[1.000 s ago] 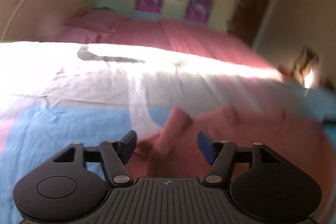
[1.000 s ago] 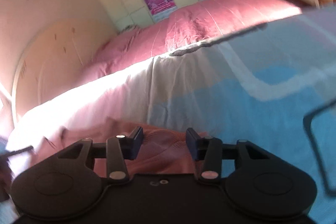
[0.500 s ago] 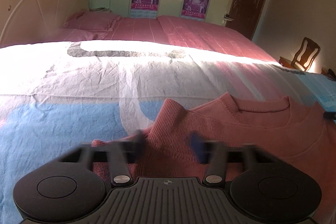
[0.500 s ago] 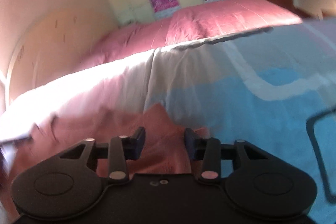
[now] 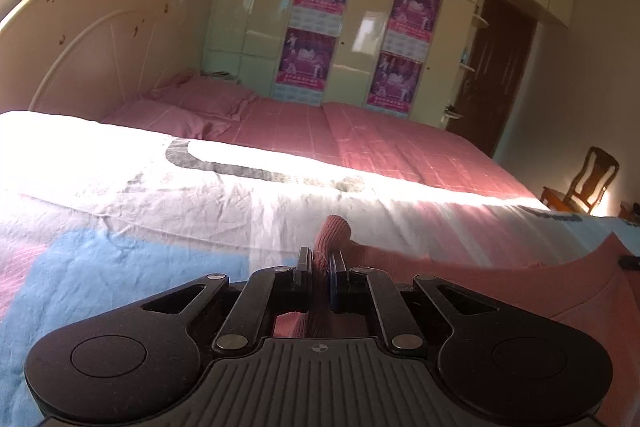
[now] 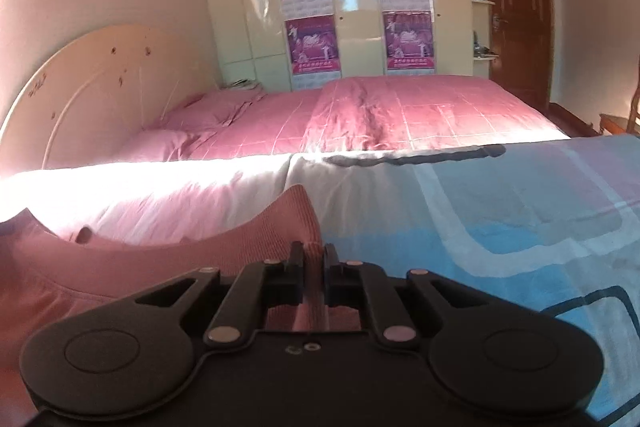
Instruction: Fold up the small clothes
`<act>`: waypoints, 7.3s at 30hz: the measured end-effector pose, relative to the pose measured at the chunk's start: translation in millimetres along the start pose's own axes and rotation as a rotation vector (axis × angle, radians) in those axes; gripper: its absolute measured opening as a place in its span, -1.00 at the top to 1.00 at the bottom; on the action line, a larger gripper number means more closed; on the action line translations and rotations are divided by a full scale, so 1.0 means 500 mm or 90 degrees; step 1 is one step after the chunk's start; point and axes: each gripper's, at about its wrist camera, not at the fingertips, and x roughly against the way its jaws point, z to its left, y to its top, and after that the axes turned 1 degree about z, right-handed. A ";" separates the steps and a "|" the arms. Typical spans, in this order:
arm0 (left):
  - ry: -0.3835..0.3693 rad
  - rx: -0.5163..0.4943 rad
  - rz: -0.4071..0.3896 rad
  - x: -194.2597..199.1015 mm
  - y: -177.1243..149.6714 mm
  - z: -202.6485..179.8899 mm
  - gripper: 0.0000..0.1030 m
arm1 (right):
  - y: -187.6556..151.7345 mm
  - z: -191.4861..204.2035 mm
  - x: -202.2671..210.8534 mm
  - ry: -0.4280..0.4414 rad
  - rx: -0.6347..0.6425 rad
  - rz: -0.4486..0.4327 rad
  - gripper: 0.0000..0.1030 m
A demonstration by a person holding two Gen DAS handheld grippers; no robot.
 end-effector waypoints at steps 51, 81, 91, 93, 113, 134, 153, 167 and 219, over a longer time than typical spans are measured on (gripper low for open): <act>-0.093 -0.166 0.083 0.200 -0.197 -0.326 -0.02 | -0.140 0.283 0.094 0.111 0.168 0.108 0.41; 0.115 -0.111 0.069 0.330 -0.225 -0.098 -0.04 | -0.185 0.087 0.243 -0.117 0.029 0.137 0.26; 0.113 -0.109 0.095 0.315 -0.248 -0.046 -0.04 | -0.226 0.057 0.231 -0.140 0.051 0.206 0.69; 0.133 -0.129 0.102 0.323 -0.244 -0.070 -0.04 | -0.221 0.067 0.225 -0.150 0.072 0.214 0.66; 0.091 -0.153 0.138 0.286 -0.280 -0.244 -0.60 | -0.234 0.310 0.172 -0.057 0.132 0.188 0.47; 0.109 -0.081 0.137 0.373 -0.274 -0.177 -0.72 | -0.218 0.284 0.247 -0.042 0.085 0.138 0.41; 0.006 0.448 0.029 0.280 -0.276 0.043 0.32 | -0.149 0.361 0.150 0.044 0.051 0.094 0.97; -0.032 0.516 0.010 0.223 -0.279 0.083 0.84 | -0.172 0.432 0.011 0.076 0.079 0.155 0.99; -0.051 0.040 0.120 0.187 -0.055 -0.391 0.11 | -0.131 -0.058 0.193 0.168 -0.220 0.117 0.14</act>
